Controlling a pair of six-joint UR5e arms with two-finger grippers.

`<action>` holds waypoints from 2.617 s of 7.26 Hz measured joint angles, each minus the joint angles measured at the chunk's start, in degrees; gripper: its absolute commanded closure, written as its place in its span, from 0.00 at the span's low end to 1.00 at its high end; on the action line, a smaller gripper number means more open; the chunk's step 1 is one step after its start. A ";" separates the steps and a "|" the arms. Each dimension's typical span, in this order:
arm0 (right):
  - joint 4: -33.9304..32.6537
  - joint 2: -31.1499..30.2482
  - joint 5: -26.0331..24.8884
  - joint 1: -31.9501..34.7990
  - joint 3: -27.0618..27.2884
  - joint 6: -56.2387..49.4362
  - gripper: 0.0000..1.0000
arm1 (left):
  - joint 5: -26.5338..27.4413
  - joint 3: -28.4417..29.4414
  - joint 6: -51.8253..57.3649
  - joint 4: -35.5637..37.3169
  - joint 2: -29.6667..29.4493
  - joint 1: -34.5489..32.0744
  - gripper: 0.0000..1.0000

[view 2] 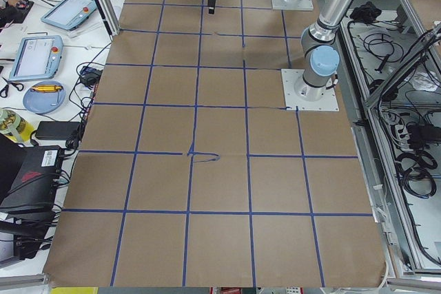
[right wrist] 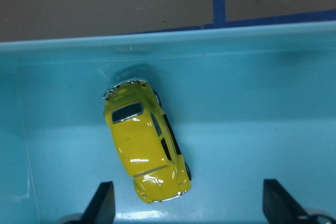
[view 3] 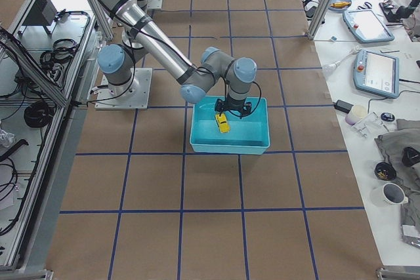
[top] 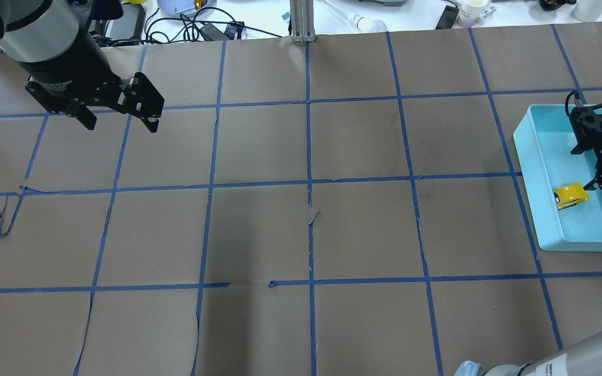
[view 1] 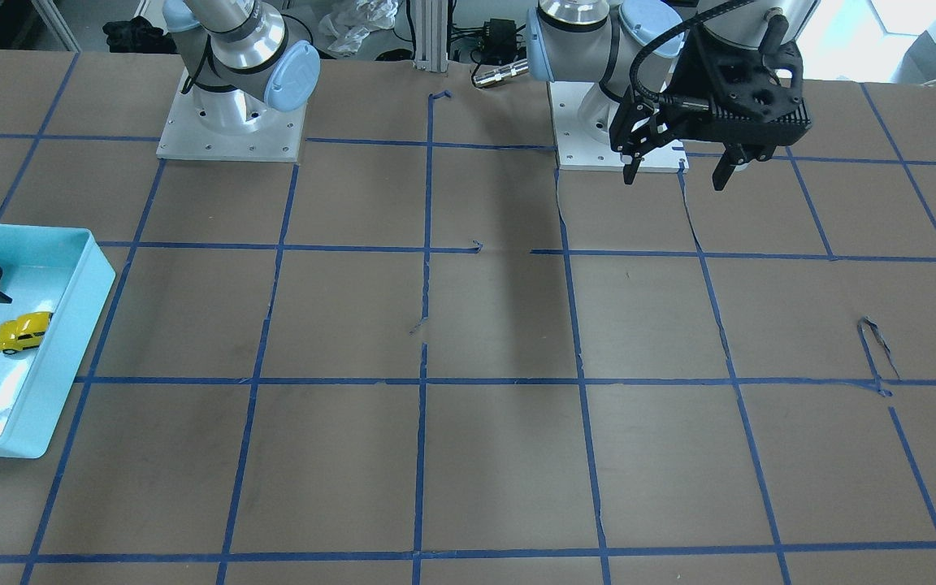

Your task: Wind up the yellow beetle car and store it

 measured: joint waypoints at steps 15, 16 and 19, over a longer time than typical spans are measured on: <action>32.00 -17.53 2.14 24.78 -13.85 118.48 0.00 | 0.15 -0.08 0.05 -0.08 -0.02 -0.04 0.00; 31.98 -17.79 2.11 28.07 -13.78 122.91 0.00 | 0.17 -0.06 0.05 -0.09 0.01 -0.02 0.00; 31.97 -18.74 2.19 34.22 -13.38 126.65 0.00 | 0.10 -0.08 0.05 -0.08 0.09 0.03 0.00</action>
